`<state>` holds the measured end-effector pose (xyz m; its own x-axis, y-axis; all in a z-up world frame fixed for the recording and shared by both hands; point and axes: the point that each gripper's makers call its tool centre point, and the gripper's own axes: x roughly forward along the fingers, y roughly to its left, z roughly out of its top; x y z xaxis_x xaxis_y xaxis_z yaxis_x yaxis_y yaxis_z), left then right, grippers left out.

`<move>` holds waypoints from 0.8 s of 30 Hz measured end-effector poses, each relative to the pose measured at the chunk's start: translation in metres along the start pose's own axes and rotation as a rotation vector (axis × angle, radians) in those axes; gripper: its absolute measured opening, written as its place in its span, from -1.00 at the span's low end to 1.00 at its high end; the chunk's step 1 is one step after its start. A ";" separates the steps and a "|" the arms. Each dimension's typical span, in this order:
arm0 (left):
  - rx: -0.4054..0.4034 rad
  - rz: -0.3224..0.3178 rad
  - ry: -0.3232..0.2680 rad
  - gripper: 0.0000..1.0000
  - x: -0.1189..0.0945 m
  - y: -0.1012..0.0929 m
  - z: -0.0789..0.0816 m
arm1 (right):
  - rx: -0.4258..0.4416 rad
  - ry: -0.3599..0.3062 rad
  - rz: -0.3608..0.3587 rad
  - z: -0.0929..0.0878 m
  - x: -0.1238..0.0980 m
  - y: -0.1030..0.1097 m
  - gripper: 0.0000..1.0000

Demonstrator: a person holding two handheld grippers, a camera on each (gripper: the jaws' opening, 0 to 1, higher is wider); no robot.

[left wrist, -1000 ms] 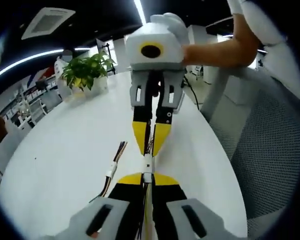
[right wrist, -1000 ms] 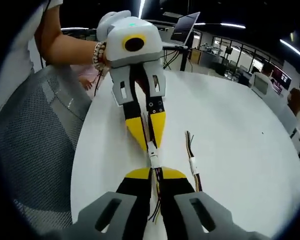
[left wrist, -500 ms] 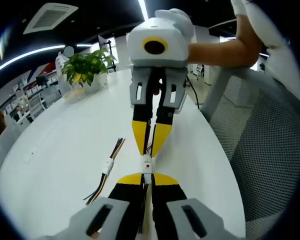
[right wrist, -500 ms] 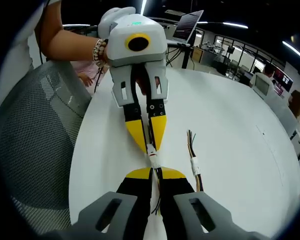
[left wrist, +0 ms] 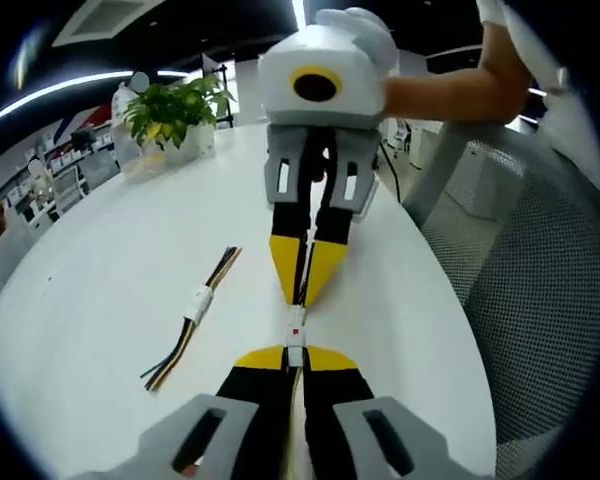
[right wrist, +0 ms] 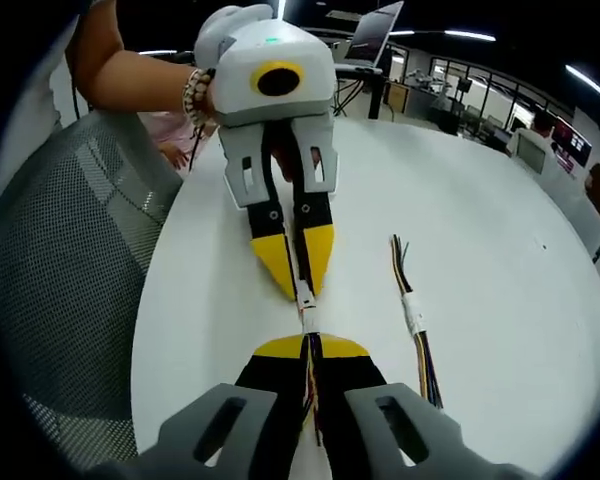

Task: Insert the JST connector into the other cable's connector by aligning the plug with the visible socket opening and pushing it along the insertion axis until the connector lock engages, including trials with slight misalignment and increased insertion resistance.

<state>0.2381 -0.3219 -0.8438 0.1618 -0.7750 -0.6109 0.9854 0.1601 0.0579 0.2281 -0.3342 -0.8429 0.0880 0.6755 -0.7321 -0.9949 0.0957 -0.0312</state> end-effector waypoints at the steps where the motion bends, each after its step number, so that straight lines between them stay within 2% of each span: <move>1: 0.003 0.001 0.001 -1.00 0.000 -0.001 0.000 | 0.020 0.000 0.002 -0.001 0.000 -0.001 -1.00; 8: 0.038 0.009 0.018 -1.00 0.001 -0.003 -0.001 | 0.034 0.011 0.006 -0.004 0.001 0.003 -1.00; 19: 0.050 0.011 0.030 -1.00 0.000 -0.006 -0.001 | 0.047 0.027 0.011 -0.007 0.001 0.006 -1.00; 24: 0.102 0.004 0.059 -1.00 0.002 -0.010 0.001 | 0.030 0.062 0.025 -0.007 -0.001 0.008 -1.00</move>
<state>0.2282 -0.3255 -0.8445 0.1649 -0.7369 -0.6555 0.9856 0.0974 0.1385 0.2199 -0.3394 -0.8472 0.0585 0.6316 -0.7731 -0.9948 0.1020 0.0080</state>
